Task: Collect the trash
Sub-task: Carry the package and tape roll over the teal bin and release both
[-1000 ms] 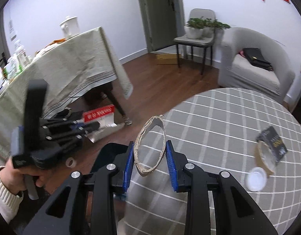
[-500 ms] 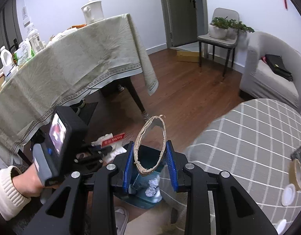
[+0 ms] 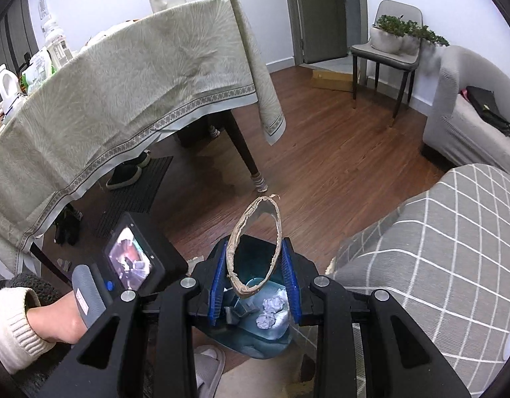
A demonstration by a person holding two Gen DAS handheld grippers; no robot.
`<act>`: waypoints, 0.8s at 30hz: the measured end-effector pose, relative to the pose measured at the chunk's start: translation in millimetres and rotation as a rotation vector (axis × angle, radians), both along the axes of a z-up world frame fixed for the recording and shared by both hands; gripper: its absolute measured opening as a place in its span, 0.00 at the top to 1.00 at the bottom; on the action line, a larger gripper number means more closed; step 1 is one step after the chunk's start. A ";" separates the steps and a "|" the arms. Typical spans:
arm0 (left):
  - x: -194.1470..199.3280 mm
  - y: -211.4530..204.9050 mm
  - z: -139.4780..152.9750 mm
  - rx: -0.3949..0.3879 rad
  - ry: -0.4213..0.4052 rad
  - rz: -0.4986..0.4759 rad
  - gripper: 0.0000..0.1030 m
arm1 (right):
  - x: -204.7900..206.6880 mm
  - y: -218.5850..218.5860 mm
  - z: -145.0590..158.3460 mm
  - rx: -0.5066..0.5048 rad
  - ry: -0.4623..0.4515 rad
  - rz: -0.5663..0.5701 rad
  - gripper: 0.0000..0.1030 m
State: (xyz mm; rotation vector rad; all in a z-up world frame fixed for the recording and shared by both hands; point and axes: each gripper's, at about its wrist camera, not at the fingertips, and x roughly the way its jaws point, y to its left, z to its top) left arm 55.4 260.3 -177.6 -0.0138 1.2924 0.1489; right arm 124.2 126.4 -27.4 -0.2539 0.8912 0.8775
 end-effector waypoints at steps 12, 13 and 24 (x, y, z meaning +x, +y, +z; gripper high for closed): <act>-5.7 15.6 22.0 -0.007 -0.104 0.025 0.59 | 2.2 16.6 -21.1 -0.044 0.037 0.010 0.69; -6.3 18.2 29.0 -0.018 -0.127 0.032 0.57 | 3.4 18.2 -23.0 -0.048 0.041 0.010 0.69; -13.6 34.3 83.2 -0.008 -0.320 0.090 0.38 | 9.5 34.9 -55.6 -0.105 0.084 0.012 0.69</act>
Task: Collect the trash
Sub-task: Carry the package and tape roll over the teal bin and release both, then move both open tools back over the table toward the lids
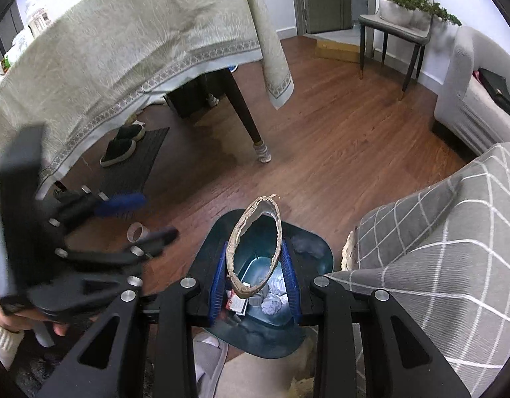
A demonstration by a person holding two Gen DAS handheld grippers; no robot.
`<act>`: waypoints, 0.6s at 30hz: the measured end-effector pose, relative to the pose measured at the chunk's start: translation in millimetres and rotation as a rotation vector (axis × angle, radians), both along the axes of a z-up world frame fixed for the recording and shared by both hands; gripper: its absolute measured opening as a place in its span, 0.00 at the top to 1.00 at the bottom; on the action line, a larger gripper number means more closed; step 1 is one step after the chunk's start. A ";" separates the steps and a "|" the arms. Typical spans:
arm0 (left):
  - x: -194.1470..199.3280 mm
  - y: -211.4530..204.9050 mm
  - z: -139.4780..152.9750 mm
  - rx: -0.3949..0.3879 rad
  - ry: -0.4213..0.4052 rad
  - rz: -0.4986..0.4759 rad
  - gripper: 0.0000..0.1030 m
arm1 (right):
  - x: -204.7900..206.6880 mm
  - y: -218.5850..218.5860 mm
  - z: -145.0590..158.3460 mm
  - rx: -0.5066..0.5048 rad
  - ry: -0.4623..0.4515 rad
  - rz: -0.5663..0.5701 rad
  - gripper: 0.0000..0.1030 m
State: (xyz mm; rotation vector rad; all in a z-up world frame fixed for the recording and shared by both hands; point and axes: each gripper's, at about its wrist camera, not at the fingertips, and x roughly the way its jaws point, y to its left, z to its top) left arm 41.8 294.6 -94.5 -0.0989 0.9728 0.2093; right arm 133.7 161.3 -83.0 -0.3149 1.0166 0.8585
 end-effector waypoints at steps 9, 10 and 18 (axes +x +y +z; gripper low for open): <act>-8.9 0.6 57.4 0.060 -0.178 0.047 0.33 | 1.9 5.1 -37.8 -0.057 0.058 0.001 0.69; -9.3 -1.7 64.1 0.074 -0.193 0.045 0.32 | 1.2 6.1 -40.6 -0.062 0.059 0.004 0.69; -21.4 -29.3 105.9 0.143 -0.294 -0.020 0.30 | -6.7 23.0 -75.3 -0.115 0.087 0.027 0.69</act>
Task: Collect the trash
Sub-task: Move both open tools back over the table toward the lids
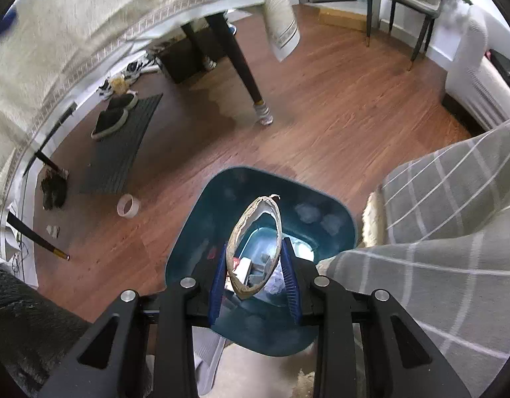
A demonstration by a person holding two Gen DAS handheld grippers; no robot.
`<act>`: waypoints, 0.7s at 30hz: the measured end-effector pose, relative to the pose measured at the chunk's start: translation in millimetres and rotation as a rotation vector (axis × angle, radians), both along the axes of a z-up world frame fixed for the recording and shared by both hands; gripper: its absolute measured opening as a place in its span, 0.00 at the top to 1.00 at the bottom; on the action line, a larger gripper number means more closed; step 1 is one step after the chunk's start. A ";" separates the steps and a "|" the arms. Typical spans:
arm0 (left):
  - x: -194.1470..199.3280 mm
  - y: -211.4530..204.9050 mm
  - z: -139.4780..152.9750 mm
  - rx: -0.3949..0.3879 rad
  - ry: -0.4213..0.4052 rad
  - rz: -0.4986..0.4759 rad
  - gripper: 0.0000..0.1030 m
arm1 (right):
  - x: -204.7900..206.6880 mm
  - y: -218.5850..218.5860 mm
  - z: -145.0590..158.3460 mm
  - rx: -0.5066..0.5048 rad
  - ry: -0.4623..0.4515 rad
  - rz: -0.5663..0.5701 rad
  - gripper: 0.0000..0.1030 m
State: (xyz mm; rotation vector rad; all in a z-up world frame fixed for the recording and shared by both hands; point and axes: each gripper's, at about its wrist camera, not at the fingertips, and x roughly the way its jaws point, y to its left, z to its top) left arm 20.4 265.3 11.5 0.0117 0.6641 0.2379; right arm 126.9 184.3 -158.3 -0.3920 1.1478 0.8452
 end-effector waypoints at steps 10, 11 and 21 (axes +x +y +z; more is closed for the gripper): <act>-13.2 -26.6 54.9 0.010 -0.082 -0.046 0.28 | -12.1 5.8 -40.4 -0.062 0.015 0.030 0.68; -18.2 -31.9 62.4 0.013 -0.095 -0.047 0.27 | -12.2 5.7 -41.6 -0.062 0.016 0.030 0.68; -50.7 -54.4 126.2 0.023 -0.198 -0.084 0.23 | -20.6 0.8 -49.7 -0.093 -0.007 0.035 0.63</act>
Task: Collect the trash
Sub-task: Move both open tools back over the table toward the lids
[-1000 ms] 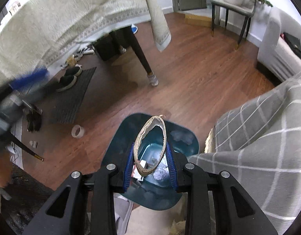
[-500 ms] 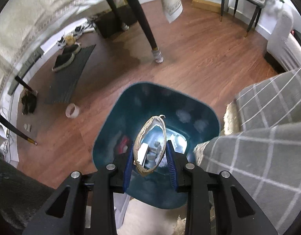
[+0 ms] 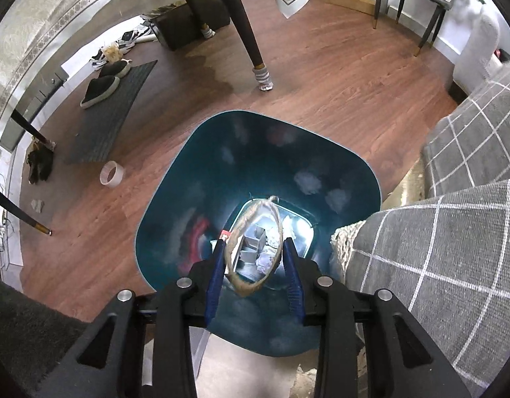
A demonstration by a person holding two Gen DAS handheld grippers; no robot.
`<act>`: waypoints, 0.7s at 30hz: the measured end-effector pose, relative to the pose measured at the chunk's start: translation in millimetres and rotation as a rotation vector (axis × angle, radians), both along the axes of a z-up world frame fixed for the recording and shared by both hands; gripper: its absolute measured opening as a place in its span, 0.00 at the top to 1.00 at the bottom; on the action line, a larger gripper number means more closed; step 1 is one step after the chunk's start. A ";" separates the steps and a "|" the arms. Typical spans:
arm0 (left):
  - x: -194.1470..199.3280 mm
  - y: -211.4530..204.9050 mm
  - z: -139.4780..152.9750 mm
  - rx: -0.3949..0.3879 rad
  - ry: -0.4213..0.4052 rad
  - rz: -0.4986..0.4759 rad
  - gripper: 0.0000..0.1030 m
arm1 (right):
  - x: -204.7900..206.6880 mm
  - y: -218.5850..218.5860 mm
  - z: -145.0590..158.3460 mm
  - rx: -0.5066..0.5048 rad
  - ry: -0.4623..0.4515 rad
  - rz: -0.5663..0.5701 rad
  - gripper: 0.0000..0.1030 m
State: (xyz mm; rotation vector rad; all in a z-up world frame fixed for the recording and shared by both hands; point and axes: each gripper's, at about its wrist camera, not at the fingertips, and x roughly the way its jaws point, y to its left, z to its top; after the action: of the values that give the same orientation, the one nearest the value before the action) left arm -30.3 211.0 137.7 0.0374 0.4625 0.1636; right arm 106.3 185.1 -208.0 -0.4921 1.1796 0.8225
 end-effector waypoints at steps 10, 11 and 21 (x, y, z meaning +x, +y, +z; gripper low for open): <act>-10.7 -16.9 23.2 -0.020 -0.039 -0.014 0.22 | -8.5 -12.3 47.2 0.081 -0.062 0.014 0.43; -10.6 -18.0 24.7 -0.030 -0.041 -0.016 0.22 | -8.5 -13.7 54.5 0.090 -0.071 0.017 0.43; -10.3 -45.4 36.5 -0.050 -0.067 -0.046 0.19 | -10.8 -77.1 167.6 0.261 -0.215 -0.046 0.43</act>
State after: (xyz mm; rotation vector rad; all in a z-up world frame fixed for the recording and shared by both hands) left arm -40.6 165.6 174.1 -0.0067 0.3986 0.1077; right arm 95.6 108.1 -40.4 -0.3280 0.8686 0.8472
